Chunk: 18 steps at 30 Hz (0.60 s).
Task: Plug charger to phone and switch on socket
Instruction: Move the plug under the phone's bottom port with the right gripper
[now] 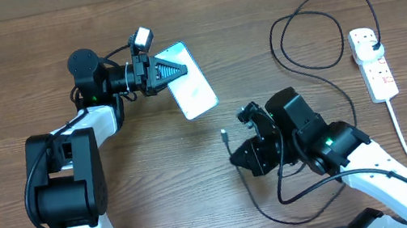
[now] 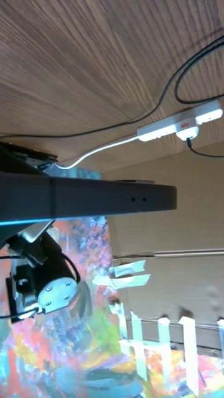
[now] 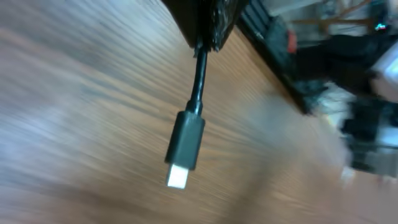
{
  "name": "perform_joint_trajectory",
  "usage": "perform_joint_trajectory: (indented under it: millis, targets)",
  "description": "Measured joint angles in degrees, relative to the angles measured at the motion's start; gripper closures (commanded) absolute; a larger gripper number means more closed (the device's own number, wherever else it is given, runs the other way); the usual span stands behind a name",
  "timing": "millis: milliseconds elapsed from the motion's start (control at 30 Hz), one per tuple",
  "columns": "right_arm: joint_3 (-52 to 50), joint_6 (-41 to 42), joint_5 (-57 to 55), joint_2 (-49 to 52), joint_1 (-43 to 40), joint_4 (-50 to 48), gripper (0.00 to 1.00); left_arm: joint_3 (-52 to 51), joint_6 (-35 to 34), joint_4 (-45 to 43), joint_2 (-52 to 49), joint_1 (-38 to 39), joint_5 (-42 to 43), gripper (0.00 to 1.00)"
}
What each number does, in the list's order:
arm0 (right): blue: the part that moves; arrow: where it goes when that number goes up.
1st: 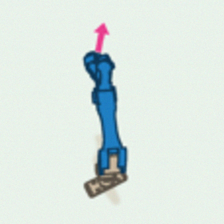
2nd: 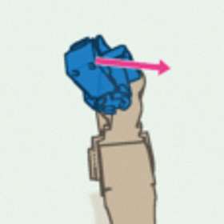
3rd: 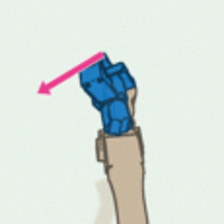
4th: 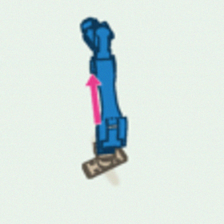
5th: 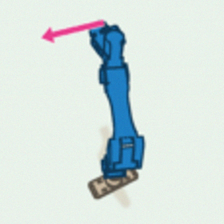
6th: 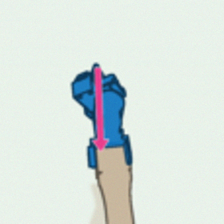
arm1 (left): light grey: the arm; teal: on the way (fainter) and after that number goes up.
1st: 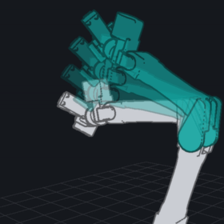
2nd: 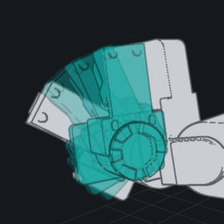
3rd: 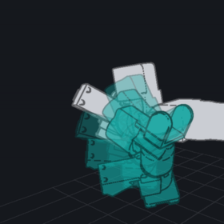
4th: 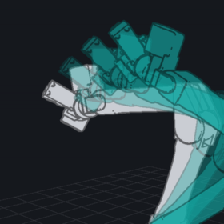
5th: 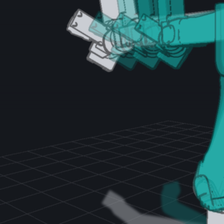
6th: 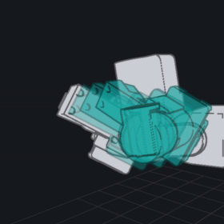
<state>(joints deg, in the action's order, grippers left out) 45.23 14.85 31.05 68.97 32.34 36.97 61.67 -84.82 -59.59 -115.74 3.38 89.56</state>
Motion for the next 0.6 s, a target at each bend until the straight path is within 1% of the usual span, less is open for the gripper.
perform_joint_trajectory:
  millis: [67,167,433,600]
  targets:
    - [2.5,-2.4,-3.2,0.0,0.4,4.2,0.96,0.0,0.7,0.0,0.0,0.5,0.0,0.96]
    - [5.2,-4.6,-6.1,0.0,2.2,6.6,0.96,0.0,1.5,0.0,0.0,1.6,0.0,0.96]
    - [6.5,-7.2,-12.3,0.0,9.5,7.6,0.96,0.0,3.9,0.0,0.0,3.0,0.0,0.96]
    - [6.6,-7.4,-16.3,0.0,9.7,8.3,0.96,0.0,5.0,0.0,0.0,3.0,0.0,0.96]
